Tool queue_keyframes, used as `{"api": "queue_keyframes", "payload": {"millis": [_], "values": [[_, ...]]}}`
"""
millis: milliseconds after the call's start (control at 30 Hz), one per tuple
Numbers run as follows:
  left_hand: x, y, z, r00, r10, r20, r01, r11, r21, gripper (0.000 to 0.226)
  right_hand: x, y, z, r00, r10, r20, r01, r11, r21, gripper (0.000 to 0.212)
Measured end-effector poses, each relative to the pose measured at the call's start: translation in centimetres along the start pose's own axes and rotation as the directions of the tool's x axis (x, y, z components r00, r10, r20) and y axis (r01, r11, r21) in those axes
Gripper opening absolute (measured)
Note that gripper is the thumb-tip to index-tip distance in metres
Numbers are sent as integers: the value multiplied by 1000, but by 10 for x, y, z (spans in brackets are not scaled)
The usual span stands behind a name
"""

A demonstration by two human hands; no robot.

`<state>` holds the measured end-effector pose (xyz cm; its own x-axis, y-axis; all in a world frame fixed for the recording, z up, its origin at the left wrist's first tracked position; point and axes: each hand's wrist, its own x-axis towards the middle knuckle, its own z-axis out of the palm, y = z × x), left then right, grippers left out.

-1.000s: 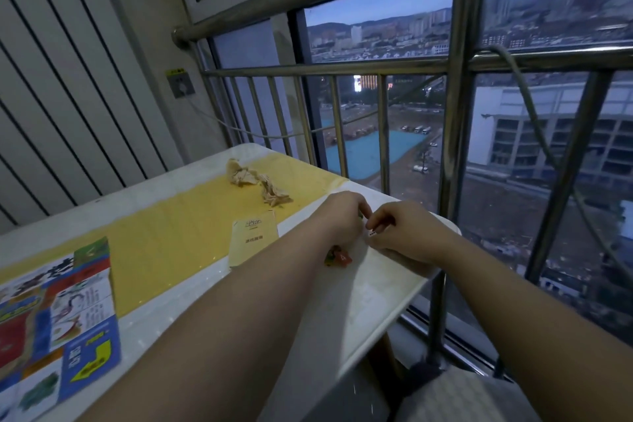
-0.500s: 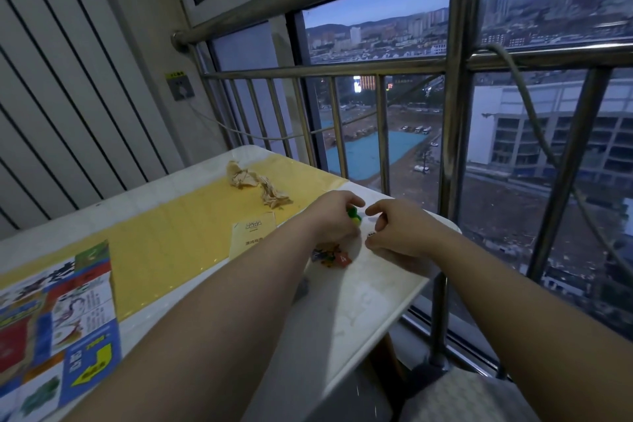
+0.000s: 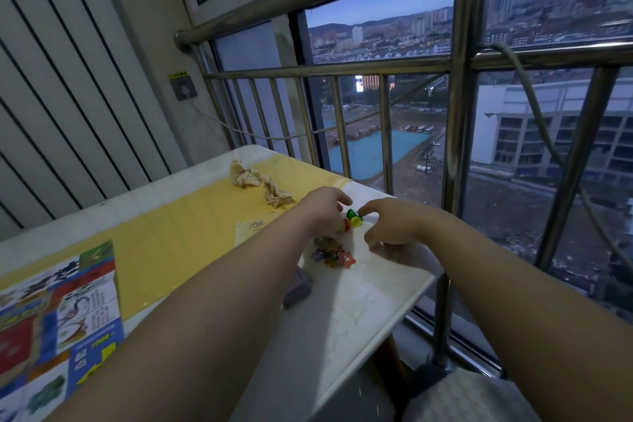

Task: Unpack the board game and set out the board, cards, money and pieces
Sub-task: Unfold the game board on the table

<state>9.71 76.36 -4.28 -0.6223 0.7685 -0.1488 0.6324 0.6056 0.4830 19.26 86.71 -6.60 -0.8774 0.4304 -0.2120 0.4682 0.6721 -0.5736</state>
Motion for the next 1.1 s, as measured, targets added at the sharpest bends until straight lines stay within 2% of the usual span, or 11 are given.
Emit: {"api": "queue_keyframes", "payload": {"millis": [367,567,733,833,1033,1100], "values": [[-8,-2,-1,997,6,-75,-2,999,53,55,-2,4,6,998,5,-60,-2,999,44,62],[-44,-22,-27,973,56,-224,-58,998,-3,46,-10,2,13,987,20,-162,-17,1000,24,66],[-91,-52,-46,935,64,-349,-87,995,-50,36,-21,4,12,976,44,-213,4,976,219,61],[-113,-68,-52,915,31,-402,-73,993,-89,32,-23,0,8,966,75,-247,-5,962,274,57],[-137,-80,-49,905,4,-425,-73,987,-147,28,-21,-20,13,944,134,-302,-66,972,224,45],[-141,-79,-46,911,13,-412,-83,985,-153,28,-21,-26,14,943,145,-298,-111,985,129,41]]}}
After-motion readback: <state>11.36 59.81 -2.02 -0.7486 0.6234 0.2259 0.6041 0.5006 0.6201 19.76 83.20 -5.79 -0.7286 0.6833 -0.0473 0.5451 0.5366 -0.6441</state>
